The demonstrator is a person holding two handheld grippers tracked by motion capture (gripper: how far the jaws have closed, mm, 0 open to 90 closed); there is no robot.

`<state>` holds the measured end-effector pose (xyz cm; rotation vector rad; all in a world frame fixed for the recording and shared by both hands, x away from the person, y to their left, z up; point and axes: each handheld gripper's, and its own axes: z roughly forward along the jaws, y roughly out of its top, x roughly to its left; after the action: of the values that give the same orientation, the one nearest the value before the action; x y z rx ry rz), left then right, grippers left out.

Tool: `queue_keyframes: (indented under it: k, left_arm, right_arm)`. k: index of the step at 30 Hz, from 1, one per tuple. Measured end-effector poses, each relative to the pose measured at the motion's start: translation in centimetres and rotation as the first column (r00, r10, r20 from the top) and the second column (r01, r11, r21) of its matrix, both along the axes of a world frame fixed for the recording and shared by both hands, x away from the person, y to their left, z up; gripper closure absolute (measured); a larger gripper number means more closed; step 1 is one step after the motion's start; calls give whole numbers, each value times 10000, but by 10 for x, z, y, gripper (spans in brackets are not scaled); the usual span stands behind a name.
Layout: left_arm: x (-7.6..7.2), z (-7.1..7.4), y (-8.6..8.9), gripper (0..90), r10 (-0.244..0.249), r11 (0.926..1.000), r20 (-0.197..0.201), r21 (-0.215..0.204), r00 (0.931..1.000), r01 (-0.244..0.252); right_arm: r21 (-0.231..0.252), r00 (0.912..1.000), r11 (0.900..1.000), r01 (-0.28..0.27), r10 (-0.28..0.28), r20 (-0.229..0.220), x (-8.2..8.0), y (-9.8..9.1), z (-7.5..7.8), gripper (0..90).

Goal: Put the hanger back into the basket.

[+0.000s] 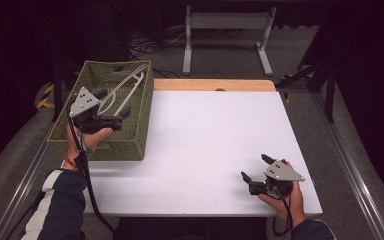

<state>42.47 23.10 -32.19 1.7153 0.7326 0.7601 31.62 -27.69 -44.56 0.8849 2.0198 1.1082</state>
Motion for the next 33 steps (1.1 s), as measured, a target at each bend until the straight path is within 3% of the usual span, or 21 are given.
queue_keyframes:
  k: [7, 17, 20, 26, 33]
  left_arm:
    - [-19, 0, -9, 67, -529, 9984, 384, -201, 9979, 537]
    - [-44, -8, -35, 80, -1474, 9890, 736, 243, 9863, 1460]
    - [-50, -12, -38, 80, -1740, 9847, 723, 134, 9821, 1735]
    - [-58, -21, -44, 86, -1836, 9830, 882, 248, 9790, 1821]
    - [-72, -31, -53, 93, -2412, 9704, 891, 369, 9664, 2388]
  right_arm:
    - [-18, 10000, 10000, 14, -14, -19, 0, 1, 0, 119]
    - [-36, 10000, 10000, 28, -28, 12, 0, 0, 0, 119]
    - [23, 10000, 10000, 53, -53, -3, 1, 0, 0, 119]
    - [-33, 10000, 10000, 22, -22, -5, 1, 1, -1, 119]
    - [-39, 10000, 10000, 24, -24, 1, 1, 1, -1, 118]
